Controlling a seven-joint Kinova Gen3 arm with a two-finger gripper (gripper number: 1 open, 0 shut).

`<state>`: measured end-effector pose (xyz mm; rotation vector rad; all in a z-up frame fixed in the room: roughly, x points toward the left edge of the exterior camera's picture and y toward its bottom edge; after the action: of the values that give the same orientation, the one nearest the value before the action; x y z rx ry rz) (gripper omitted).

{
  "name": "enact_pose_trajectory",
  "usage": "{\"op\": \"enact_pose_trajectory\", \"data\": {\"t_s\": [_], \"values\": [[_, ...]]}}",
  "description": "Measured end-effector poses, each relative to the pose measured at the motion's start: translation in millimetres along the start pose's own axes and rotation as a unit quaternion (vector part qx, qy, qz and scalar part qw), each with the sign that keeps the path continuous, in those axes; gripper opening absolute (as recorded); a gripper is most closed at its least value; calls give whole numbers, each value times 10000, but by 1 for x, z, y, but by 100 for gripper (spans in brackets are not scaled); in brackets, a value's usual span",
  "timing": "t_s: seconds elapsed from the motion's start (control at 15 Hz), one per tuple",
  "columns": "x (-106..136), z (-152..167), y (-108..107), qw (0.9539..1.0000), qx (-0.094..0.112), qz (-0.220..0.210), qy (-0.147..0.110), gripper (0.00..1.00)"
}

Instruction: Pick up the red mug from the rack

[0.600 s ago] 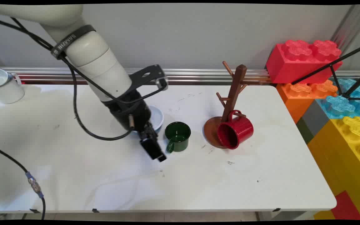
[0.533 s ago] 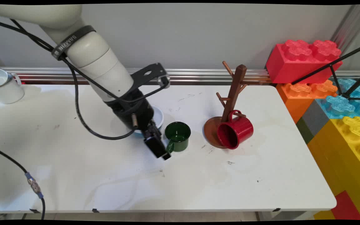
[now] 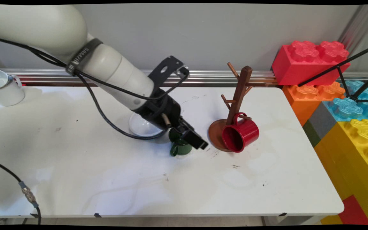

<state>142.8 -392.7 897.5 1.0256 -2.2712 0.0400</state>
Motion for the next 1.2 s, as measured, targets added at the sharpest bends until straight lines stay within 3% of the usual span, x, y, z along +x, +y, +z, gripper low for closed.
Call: {"op": "enact_pose_trajectory", "data": {"t_s": [0.33, 0.73, 1.2], "values": [[1, 26, 10, 9981, 42, -334, 526, 100], [-6, 55, 15, 9943, 69, -652, 841, 100], [-11, 93, 22, 9859, 28, -1179, 1184, 100]]}}
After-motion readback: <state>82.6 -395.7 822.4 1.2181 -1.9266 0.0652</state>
